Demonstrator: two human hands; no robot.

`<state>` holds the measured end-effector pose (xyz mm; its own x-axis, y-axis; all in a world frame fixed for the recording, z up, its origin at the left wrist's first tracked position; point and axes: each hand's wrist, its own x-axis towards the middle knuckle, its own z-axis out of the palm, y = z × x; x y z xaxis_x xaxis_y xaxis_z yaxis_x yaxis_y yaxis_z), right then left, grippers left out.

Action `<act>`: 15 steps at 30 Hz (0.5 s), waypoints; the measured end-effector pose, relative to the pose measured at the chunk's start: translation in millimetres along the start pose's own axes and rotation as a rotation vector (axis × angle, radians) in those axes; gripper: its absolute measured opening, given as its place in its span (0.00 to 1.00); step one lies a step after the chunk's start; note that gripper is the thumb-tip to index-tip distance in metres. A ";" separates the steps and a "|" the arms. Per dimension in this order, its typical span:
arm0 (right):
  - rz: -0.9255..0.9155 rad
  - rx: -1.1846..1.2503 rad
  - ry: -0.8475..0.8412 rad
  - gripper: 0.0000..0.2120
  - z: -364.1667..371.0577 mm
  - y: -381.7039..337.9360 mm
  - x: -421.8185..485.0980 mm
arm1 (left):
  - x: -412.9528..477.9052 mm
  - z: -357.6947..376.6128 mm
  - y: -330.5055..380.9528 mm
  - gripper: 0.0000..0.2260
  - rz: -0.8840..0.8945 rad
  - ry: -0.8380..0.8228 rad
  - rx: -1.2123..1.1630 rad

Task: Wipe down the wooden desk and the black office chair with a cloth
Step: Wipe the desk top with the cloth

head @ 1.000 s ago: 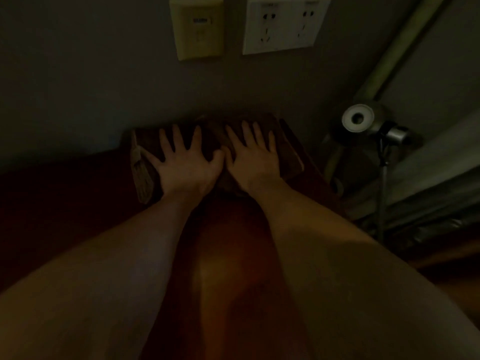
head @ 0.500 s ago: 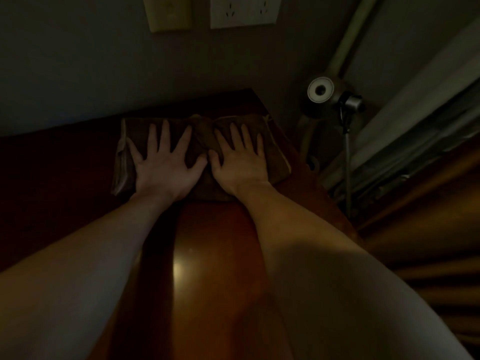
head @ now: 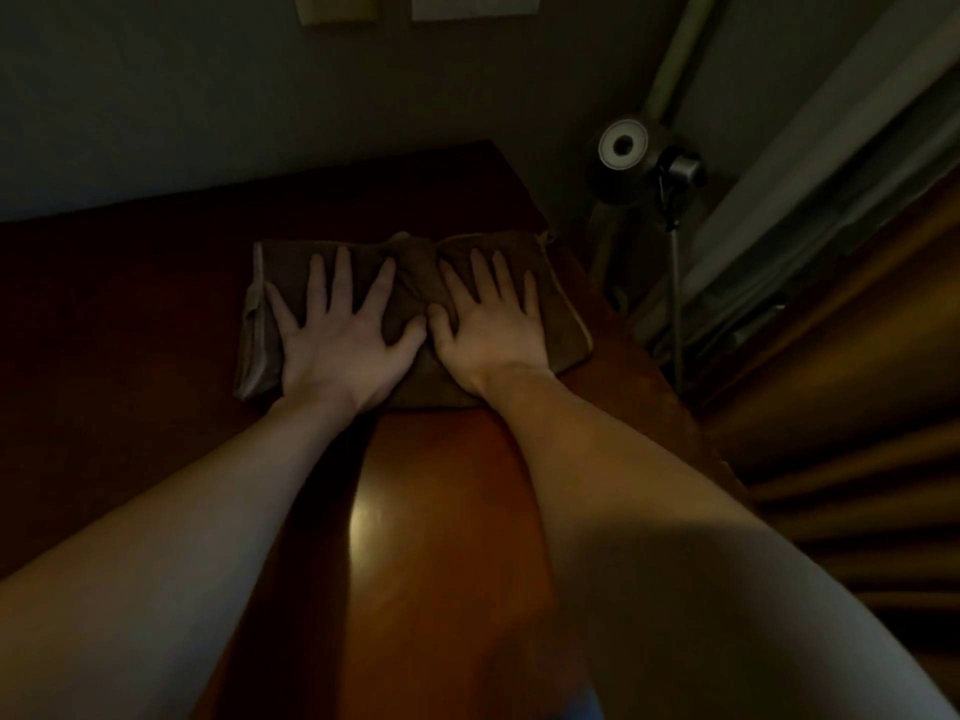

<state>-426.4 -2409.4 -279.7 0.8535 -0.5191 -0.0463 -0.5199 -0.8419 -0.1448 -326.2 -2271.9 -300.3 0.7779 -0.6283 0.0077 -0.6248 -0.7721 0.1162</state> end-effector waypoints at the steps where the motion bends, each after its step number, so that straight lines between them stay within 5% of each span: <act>1: -0.001 0.005 0.003 0.29 -0.4 1.9 -7.5 | -7.3 0.1 2.5 0.38 0.002 0.002 0.004; 15: 0.002 0.020 0.039 0.29 5.0 41.0 -148.4 | -135.2 4.3 60.5 0.38 0.041 0.003 0.036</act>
<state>-574.2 -2366.1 -283.7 0.8502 -0.5264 -0.0082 -0.5204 -0.8380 -0.1642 -469.4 -2234.1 -298.6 0.7519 -0.6592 0.0143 -0.6580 -0.7488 0.0801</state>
